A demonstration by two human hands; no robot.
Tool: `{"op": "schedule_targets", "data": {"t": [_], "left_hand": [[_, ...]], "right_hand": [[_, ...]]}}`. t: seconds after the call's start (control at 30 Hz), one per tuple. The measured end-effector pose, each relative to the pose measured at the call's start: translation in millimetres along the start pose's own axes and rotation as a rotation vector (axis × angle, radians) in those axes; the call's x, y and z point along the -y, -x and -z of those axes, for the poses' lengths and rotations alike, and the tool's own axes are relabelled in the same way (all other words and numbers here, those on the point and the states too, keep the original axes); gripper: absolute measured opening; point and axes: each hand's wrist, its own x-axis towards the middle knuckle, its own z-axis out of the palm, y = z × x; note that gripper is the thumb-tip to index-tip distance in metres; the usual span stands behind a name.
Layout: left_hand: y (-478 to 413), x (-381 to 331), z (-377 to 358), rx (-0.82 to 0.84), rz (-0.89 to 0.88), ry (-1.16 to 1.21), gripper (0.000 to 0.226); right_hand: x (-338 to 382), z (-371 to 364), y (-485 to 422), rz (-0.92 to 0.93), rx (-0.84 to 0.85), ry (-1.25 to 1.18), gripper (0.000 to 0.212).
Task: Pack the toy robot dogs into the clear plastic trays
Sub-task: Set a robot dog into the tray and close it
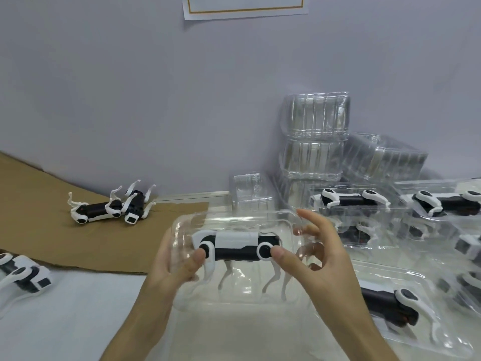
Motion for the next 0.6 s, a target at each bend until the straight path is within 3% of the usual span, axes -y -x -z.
{"op": "schedule_targets", "data": {"t": [0.13,0.27,0.33,0.4,0.5,0.6], "left_hand": [[-2.7,-4.6,3.1,0.054,0.124,0.289,0.065],[-0.9,-9.8,-6.0,0.229,0.172,0.528,0.109],[0.5,-13.7,-20.3,0.350,0.144,0.462,0.114],[5.3,-18.8,-42.6,0.503,0.078,0.243,0.112],[11.6,-18.3,-81.7,0.433,0.080,-0.012,0.105],[15.2,-15.3,-110.9,0.382,0.145,-0.040,0.090]], "right_hand": [[7.5,15.7,-7.8,-0.140,-0.032,-0.089,0.075],[16.2,53.6,-13.5,-0.264,-0.004,-0.158,0.063],[19.4,74.9,-9.4,-0.280,0.012,-0.126,0.051],[22.8,98.0,-4.1,-0.299,-0.013,-0.085,0.052],[21.8,131.8,5.1,-0.336,-0.147,-0.044,0.050],[19.1,158.1,20.3,-0.311,-0.219,-0.024,0.040]]}}
